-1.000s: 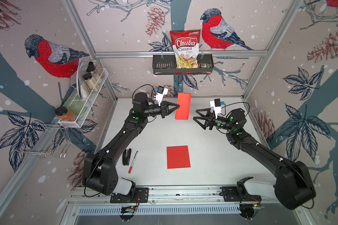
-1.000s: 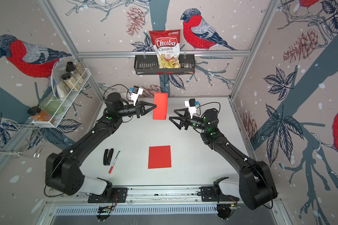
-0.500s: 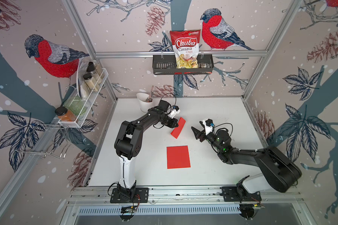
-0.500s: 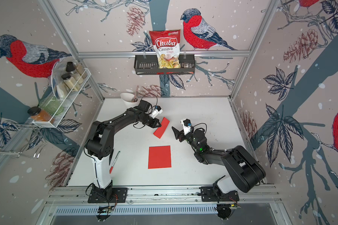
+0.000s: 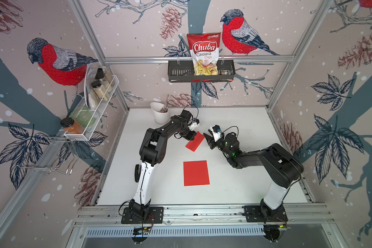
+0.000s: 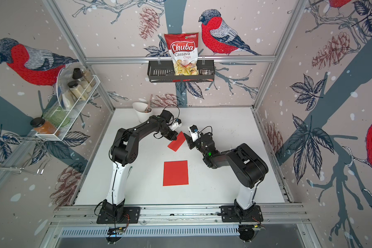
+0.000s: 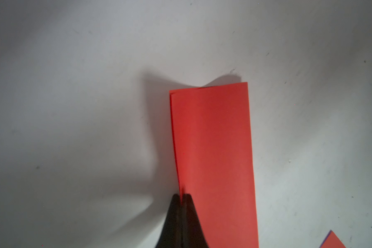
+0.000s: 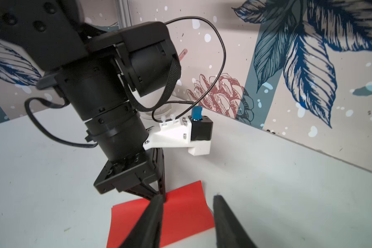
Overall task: Fold the square paper along the opposite sides
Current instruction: Smooth out the paper at the center of the board.
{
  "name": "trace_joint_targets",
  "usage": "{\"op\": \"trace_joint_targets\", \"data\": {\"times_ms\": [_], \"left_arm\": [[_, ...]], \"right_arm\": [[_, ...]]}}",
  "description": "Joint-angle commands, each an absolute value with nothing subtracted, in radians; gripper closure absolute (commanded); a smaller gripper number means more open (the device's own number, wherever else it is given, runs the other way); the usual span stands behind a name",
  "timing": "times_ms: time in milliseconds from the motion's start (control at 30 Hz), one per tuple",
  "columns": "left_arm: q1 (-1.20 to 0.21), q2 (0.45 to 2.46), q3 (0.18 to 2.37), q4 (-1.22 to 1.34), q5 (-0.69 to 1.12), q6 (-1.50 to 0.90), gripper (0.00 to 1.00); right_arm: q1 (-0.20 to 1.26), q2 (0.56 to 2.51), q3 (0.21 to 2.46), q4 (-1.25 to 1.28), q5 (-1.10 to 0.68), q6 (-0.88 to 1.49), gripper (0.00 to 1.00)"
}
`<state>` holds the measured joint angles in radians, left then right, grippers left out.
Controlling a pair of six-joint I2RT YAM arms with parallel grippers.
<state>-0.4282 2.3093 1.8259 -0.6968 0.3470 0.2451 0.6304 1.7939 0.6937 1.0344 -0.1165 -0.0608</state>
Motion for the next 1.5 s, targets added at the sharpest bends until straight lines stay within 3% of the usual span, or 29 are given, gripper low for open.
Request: {"op": "trace_joint_targets", "data": {"times_ms": [0, 233, 433, 800, 1167, 1467], "left_arm": [[-0.443, 2.318, 1.824, -0.742, 0.299, 0.315, 1.0], [-0.471, 2.317, 1.83, -0.724, 0.372, 0.4, 1.0], [-0.534, 2.337, 1.859, -0.779, 0.421, 0.457, 1.0], [-0.563, 2.37, 1.878, -0.831, 0.41, 0.483, 1.0], [-0.565, 2.364, 1.882, -0.833, 0.412, 0.487, 1.0], [-0.568, 2.365, 1.884, -0.834, 0.394, 0.481, 1.0]], "right_arm": [[0.671, 1.788, 0.653, 0.943, -0.05, -0.011, 0.63], [0.7, 1.794, 0.517, 1.141, 0.044, 0.117, 0.66], [0.714, 1.79, 0.456, 1.166, 0.135, 0.187, 0.67], [0.747, 1.914, 0.5, 1.146, 0.207, 0.175, 0.87], [0.746, 2.012, 0.529, 1.249, 0.122, 0.199, 0.91], [0.731, 2.063, 0.587, 1.113, 0.111, 0.246, 0.92]]}}
